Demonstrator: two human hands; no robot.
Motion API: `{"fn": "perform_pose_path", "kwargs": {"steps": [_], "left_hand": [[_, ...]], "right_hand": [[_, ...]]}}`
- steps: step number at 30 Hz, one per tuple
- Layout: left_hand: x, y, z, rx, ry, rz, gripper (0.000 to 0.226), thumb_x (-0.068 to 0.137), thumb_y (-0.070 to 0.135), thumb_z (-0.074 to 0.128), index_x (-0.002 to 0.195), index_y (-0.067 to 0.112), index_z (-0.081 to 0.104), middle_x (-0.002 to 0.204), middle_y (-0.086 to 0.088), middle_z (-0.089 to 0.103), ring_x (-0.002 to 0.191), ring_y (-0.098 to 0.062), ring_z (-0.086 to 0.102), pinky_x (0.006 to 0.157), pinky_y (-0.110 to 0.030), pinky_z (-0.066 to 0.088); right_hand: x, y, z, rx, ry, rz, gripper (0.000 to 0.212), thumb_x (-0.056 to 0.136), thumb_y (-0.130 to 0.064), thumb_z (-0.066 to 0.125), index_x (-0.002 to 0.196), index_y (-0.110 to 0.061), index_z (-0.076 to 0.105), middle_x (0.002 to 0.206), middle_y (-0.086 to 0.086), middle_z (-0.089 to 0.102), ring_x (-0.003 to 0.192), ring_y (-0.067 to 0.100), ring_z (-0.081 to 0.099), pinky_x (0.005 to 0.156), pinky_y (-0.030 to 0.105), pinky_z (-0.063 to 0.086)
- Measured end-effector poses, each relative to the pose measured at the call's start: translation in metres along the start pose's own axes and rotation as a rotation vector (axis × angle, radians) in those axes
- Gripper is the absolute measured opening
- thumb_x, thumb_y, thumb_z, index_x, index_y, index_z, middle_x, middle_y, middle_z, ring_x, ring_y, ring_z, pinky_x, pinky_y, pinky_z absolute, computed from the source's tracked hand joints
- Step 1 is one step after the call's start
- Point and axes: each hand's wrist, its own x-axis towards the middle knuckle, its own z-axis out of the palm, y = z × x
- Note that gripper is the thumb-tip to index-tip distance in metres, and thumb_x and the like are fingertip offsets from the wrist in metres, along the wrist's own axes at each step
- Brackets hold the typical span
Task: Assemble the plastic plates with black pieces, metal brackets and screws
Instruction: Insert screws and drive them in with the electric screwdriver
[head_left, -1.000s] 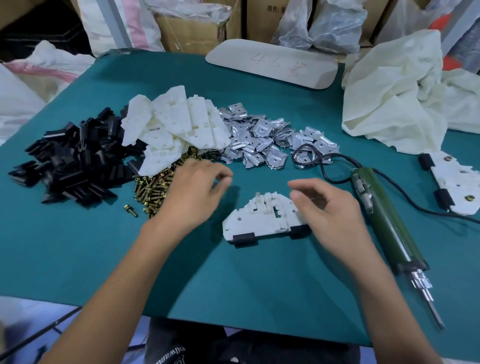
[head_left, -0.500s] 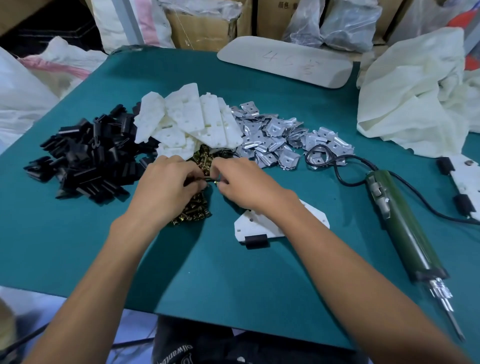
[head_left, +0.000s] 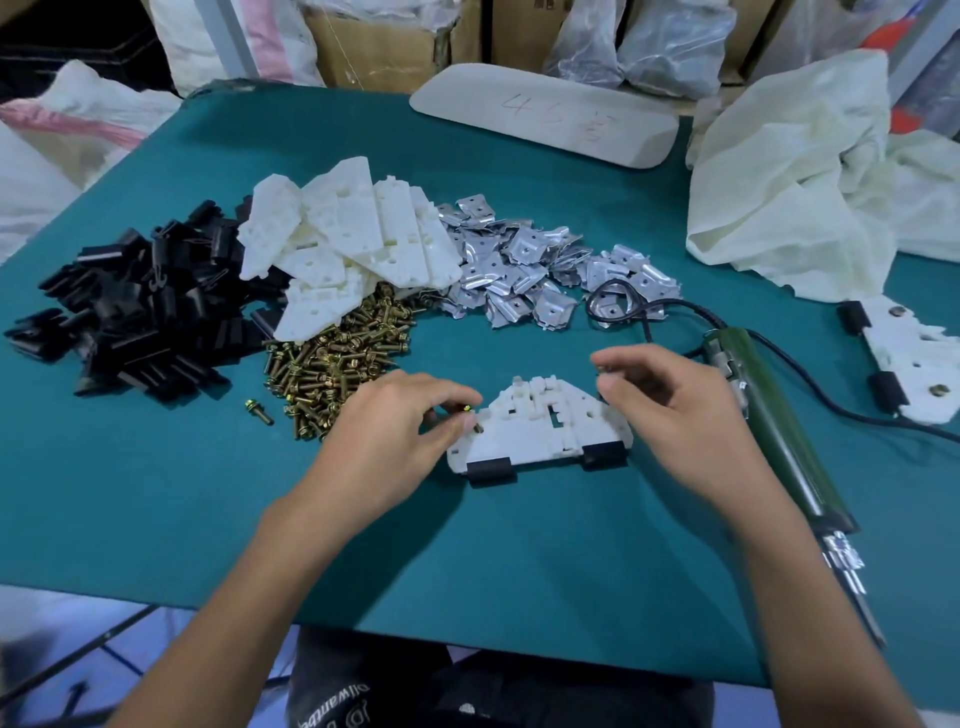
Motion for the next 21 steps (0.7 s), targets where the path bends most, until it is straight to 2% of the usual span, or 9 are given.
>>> {"fn": "perform_pose_path", "kwargs": {"steps": [3,5,8,10,13,16,21], "left_hand": [[-0.001,0.001,0.003,0.061,-0.002,0.07,0.018,0.093,0.026,0.072,0.111,0.025,0.076,0.093,0.014,0.07,0.087,-0.012,0.055,0.078,-0.031,0.047],[-0.001,0.003,0.004,0.056,-0.017,0.097,0.018,0.093,0.024,0.071,0.111,0.024,0.076,0.098,0.011,0.073,0.088,-0.013,0.055,0.079,-0.033,0.048],[-0.003,0.004,0.008,0.087,-0.036,0.142,0.019,0.093,0.021,0.072,0.111,0.023,0.076,0.1,0.009,0.073,0.088,-0.015,0.055,0.079,-0.034,0.049],[-0.004,0.003,0.009,0.089,-0.049,0.155,0.02,0.093,0.02,0.071,0.112,0.024,0.076,0.1,0.009,0.072,0.088,-0.015,0.055,0.079,-0.031,0.047],[-0.006,0.001,0.013,0.02,-0.07,0.124,0.022,0.095,0.027,0.068,0.116,0.031,0.074,0.101,0.015,0.064,0.092,-0.009,0.053,0.081,-0.014,0.037],[-0.01,0.0,0.02,-0.034,-0.032,0.089,0.022,0.095,0.027,0.068,0.117,0.031,0.074,0.1,0.018,0.057,0.093,-0.003,0.051,0.082,-0.009,0.035],[-0.01,0.001,0.026,-0.079,0.022,0.089,0.023,0.093,0.018,0.071,0.115,0.026,0.075,0.1,0.015,0.066,0.09,-0.01,0.057,0.082,-0.025,0.044]], "right_hand": [[-0.009,0.008,-0.005,-0.001,-0.006,0.019,0.023,0.094,-0.01,0.071,0.1,-0.032,0.074,0.079,-0.014,0.071,0.077,0.014,0.062,0.075,0.023,0.051],[-0.012,0.011,-0.007,-0.015,-0.034,0.028,0.022,0.094,-0.011,0.071,0.102,-0.031,0.075,0.077,-0.014,0.071,0.076,0.015,0.062,0.076,0.026,0.051],[-0.013,0.012,-0.007,-0.074,-0.046,0.017,0.026,0.093,-0.011,0.073,0.099,-0.036,0.074,0.083,-0.015,0.073,0.077,0.01,0.064,0.077,0.022,0.051],[-0.013,0.011,-0.006,-0.108,-0.037,0.012,0.028,0.092,-0.01,0.074,0.098,-0.038,0.073,0.085,-0.014,0.075,0.082,0.01,0.066,0.079,0.02,0.052],[-0.014,0.008,-0.003,-0.147,-0.019,-0.005,0.024,0.091,-0.01,0.075,0.099,-0.033,0.073,0.088,-0.01,0.076,0.084,0.012,0.067,0.082,0.022,0.053],[-0.014,0.004,-0.003,-0.297,-0.047,-0.057,0.018,0.092,-0.011,0.073,0.101,-0.026,0.076,0.089,-0.015,0.074,0.084,0.006,0.066,0.086,0.024,0.052],[-0.011,-0.001,-0.007,-0.597,-0.146,-0.154,0.015,0.095,-0.017,0.071,0.108,-0.022,0.077,0.092,-0.014,0.067,0.093,0.013,0.06,0.089,0.034,0.047]]}}
